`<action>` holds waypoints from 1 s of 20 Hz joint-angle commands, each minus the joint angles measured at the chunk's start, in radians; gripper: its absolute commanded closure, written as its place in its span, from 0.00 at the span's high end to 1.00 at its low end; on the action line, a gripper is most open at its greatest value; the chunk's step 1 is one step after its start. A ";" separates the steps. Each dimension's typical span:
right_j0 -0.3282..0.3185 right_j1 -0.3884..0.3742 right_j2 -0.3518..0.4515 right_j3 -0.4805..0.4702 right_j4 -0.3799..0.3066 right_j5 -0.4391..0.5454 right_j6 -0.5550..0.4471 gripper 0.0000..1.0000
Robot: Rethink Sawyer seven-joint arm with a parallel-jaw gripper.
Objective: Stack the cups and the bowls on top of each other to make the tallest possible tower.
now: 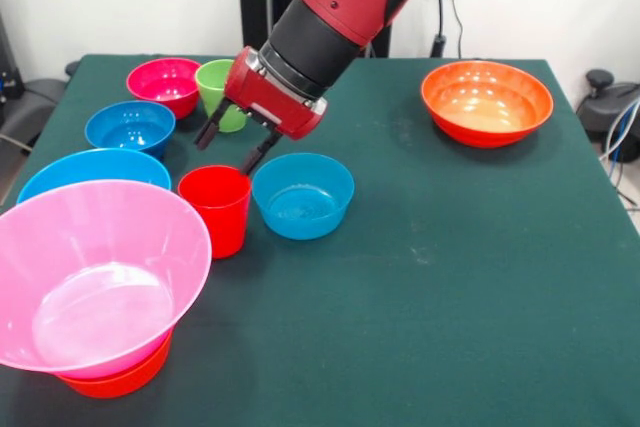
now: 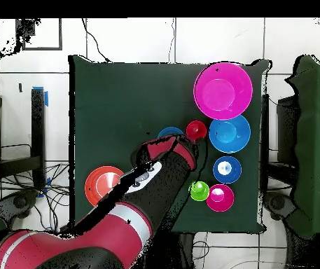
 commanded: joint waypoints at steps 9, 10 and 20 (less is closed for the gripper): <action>0.039 0.047 0.116 0.000 -0.072 0.057 0.010 1.00; 0.041 0.047 0.113 0.000 -0.072 0.058 0.012 1.00; 0.048 0.035 0.098 0.005 -0.082 0.067 0.004 1.00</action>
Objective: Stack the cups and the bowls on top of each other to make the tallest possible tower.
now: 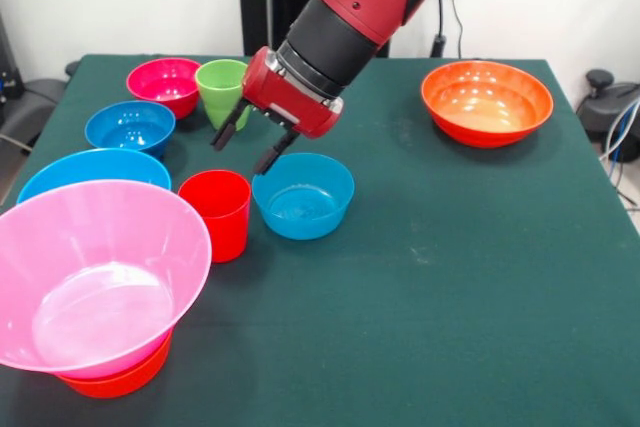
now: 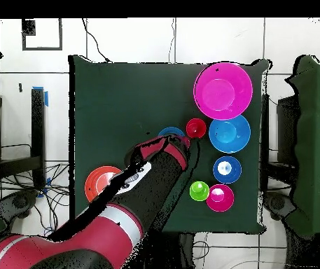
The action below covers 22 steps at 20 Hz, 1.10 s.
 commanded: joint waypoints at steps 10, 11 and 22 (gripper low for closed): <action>0.017 -0.064 0.098 0.080 -0.074 0.127 -0.042 1.00; 0.015 -0.073 0.100 0.085 -0.078 0.133 -0.050 1.00; -0.038 -0.148 0.123 0.114 -0.169 0.142 -0.119 1.00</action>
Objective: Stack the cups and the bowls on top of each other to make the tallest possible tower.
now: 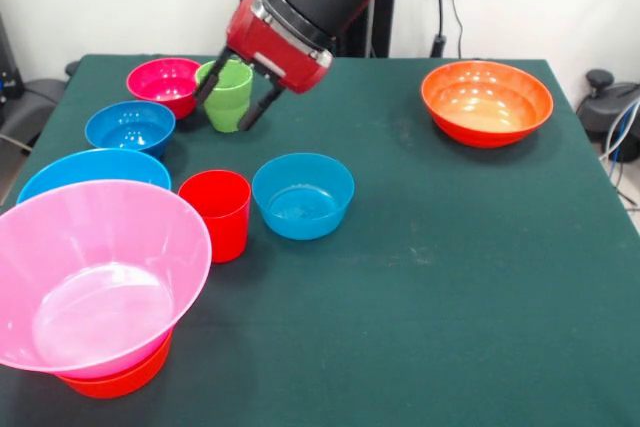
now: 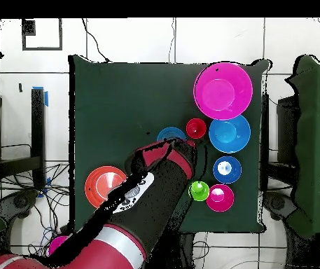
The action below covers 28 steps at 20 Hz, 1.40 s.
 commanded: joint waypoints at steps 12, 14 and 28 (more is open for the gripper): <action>-0.068 0.049 0.112 0.029 -0.169 0.019 -0.033 1.00; -0.068 0.069 0.101 0.024 -0.176 -0.002 -0.004 1.00; -0.021 0.223 0.011 -0.037 -0.142 -0.091 0.153 1.00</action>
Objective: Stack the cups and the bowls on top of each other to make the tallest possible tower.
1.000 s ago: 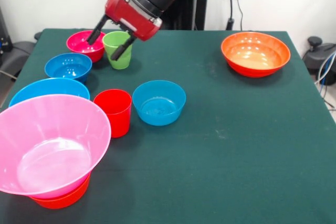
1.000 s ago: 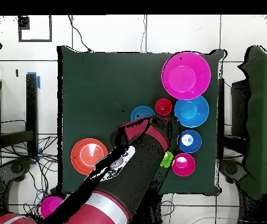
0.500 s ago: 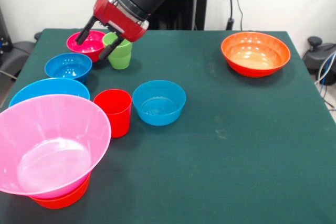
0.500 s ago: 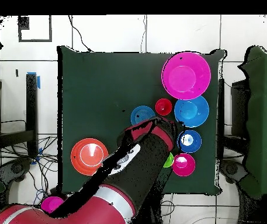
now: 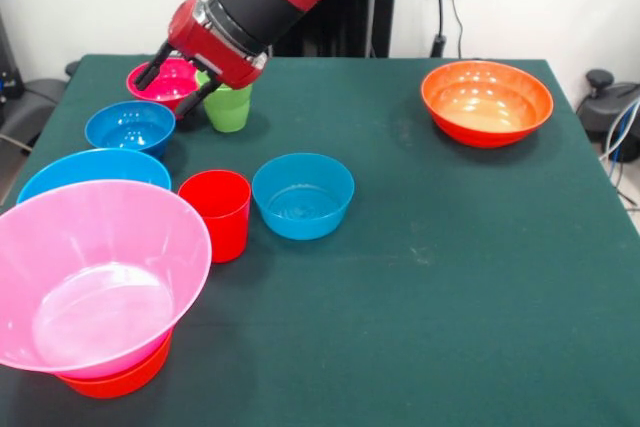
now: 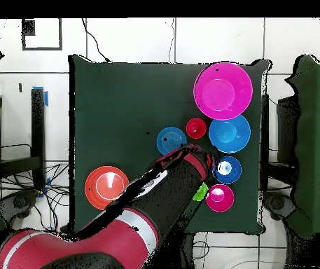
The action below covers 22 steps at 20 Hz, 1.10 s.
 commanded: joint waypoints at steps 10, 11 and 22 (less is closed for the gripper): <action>0.046 0.181 0.025 -0.061 0.041 -0.132 0.184 1.00; 0.048 0.184 0.023 -0.060 0.044 -0.134 0.185 1.00; 0.061 0.232 0.021 -0.075 0.096 -0.183 0.211 1.00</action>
